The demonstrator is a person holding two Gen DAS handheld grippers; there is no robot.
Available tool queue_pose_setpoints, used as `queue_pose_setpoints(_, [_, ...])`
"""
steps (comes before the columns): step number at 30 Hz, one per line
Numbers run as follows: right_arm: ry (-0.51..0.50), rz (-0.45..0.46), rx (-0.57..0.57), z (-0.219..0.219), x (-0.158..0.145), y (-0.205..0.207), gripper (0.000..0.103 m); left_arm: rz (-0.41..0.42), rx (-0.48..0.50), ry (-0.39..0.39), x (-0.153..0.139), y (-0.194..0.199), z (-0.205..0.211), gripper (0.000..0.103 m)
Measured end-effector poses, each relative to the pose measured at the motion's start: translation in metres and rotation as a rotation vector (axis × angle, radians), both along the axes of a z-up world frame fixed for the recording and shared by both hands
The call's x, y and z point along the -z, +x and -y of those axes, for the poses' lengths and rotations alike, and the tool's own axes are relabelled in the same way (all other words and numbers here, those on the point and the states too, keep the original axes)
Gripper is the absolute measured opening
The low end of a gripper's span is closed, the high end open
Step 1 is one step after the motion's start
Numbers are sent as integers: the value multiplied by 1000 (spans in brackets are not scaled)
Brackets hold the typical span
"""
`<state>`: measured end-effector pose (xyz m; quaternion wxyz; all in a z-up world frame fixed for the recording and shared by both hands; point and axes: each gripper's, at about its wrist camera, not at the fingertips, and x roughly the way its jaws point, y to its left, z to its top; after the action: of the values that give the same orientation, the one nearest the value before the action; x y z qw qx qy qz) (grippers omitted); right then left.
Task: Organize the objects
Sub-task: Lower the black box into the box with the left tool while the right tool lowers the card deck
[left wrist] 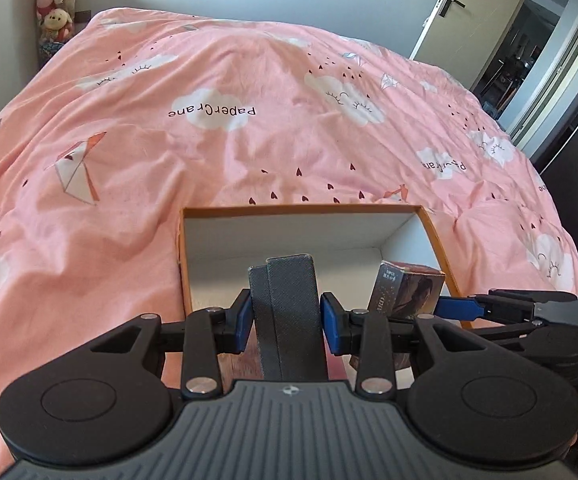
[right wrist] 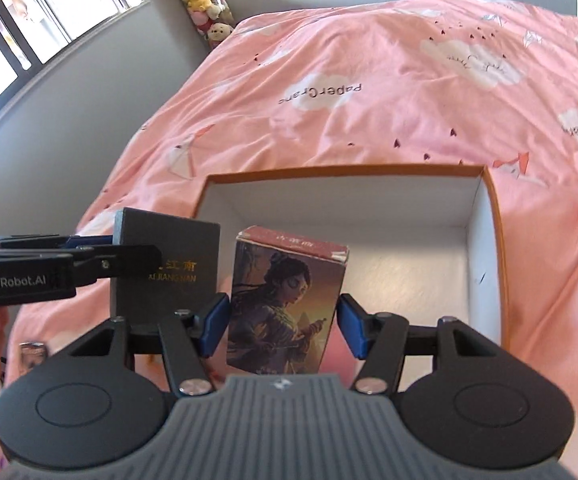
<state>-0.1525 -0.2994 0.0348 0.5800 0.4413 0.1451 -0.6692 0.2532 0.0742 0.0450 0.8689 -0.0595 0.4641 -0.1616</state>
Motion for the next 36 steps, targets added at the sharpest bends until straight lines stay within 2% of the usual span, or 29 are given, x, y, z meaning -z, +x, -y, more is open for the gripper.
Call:
queue_pose_setpoints(5, [25, -1, 20, 30, 24, -19, 61, -46, 8, -39, 28, 33, 5, 40])
queue_pose_setpoints(13, [61, 26, 53, 54, 50, -37, 61, -67, 40, 94, 61, 60, 26, 40])
queue_pose_setpoints(19, [79, 27, 57, 66, 61, -44, 61, -87, 44, 120, 75, 74, 34, 40])
queue_pose_setpoints(22, [82, 6, 52, 70, 64, -44, 61, -91, 53, 158, 81, 77, 39, 40])
queue_pose_setpoints(26, [93, 10, 53, 74, 70, -45, 61, -122, 49, 162, 92, 81, 39, 40])
queue_pose_setpoints(33, [109, 4, 57, 78, 75, -46, 61, -113, 64, 212, 96, 81, 44, 45])
queue_pose_setpoints(36, [112, 2, 56, 77, 76, -47, 61, -92, 90, 269, 94, 78, 50, 45])
